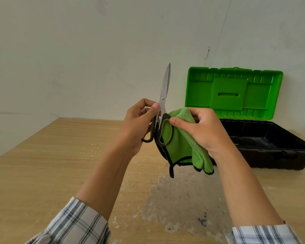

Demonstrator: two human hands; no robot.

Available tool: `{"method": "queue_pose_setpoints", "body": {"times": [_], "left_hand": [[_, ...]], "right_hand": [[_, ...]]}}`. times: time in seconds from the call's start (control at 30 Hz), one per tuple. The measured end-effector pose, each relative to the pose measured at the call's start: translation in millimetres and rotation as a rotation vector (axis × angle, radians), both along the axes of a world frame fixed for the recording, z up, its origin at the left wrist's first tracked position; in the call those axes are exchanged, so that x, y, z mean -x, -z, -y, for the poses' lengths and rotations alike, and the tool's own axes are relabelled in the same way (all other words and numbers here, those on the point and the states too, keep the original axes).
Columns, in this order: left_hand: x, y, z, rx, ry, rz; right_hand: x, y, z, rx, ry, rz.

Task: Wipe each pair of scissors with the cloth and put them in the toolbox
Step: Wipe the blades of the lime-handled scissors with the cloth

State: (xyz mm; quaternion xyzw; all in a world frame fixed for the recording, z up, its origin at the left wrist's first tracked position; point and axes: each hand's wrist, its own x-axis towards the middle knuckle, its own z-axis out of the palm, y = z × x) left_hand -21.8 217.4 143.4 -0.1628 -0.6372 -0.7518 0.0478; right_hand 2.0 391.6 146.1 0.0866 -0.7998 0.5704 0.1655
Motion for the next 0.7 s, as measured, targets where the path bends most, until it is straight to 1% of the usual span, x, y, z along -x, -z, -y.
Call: {"method": "queue_pose_setpoints", "body": {"times": [0.13, 0.3, 0.37, 0.53, 0.63, 0.7], "left_hand": [[2.0, 1.9, 3.8, 0.076, 0.109, 0.003], [1.1, 2.4, 3.9, 0.056, 0.134, 0.01], [-0.3, 2.6, 2.3, 0.097, 0.136, 0.011], [-3.5, 7.2, -7.5, 0.278, 0.085, 0.012], [-8.4, 10.3, -18.0, 0.289, 0.112, 0.09], [-11.8, 11.6, -24.4, 0.228, 0.167, 0.2]], "right_hand": [[2.0, 1.3, -1.7, -0.044, 0.023, -0.031], [-1.5, 1.5, -13.4, -0.157, 0.042, -0.029], [-6.2, 1.4, -21.8, -0.244, 0.062, -0.036], [-27.4, -3.1, -48.1, -0.508, 0.118, -0.064], [-43.6, 2.9, -61.0, -0.666, 0.118, -0.063], [-53.1, 15.7, -65.6, -0.769, 0.087, -0.048]]}}
